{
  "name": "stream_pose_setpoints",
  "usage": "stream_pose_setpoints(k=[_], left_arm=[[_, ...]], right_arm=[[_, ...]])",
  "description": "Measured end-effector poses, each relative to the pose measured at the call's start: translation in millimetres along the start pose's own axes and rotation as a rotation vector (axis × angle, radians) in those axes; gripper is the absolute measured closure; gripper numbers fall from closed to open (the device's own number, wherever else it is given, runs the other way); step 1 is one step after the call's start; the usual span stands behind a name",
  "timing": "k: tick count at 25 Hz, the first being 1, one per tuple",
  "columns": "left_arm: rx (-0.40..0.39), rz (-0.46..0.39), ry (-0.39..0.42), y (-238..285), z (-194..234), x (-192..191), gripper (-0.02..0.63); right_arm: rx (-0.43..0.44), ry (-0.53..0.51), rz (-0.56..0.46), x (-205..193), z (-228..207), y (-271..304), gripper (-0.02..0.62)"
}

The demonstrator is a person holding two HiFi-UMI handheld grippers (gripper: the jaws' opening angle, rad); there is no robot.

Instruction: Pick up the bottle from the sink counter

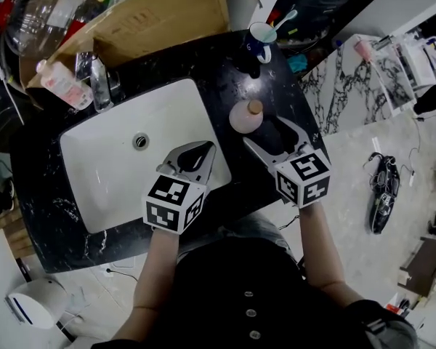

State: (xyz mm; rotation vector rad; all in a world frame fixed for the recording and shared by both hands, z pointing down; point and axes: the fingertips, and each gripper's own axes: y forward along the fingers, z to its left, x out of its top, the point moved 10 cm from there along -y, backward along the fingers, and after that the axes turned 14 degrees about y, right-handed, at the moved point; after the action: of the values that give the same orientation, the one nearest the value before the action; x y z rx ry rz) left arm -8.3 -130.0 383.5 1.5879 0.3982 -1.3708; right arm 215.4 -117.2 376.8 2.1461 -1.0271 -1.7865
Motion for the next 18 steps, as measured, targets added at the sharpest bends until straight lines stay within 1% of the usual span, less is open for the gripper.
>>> stream_pose_setpoints(k=[4,12,18], left_arm=[[0.023,0.007,-0.001,0.8,1.9,-0.2,0.589],[0.071,0.006,-0.024,0.6,13.2,-2.4,0.589],[0.090,0.003,-0.034,6.1,19.7,-1.5,0.589]], right_arm=[[0.026,-0.022,0.031,3.4,-5.5,14.1,0.250],[0.070,-0.090,0.105,9.7,-10.0,42.9,0.233],[0.093,-0.104,0.144,10.3,-13.1,59.2,0.224]])
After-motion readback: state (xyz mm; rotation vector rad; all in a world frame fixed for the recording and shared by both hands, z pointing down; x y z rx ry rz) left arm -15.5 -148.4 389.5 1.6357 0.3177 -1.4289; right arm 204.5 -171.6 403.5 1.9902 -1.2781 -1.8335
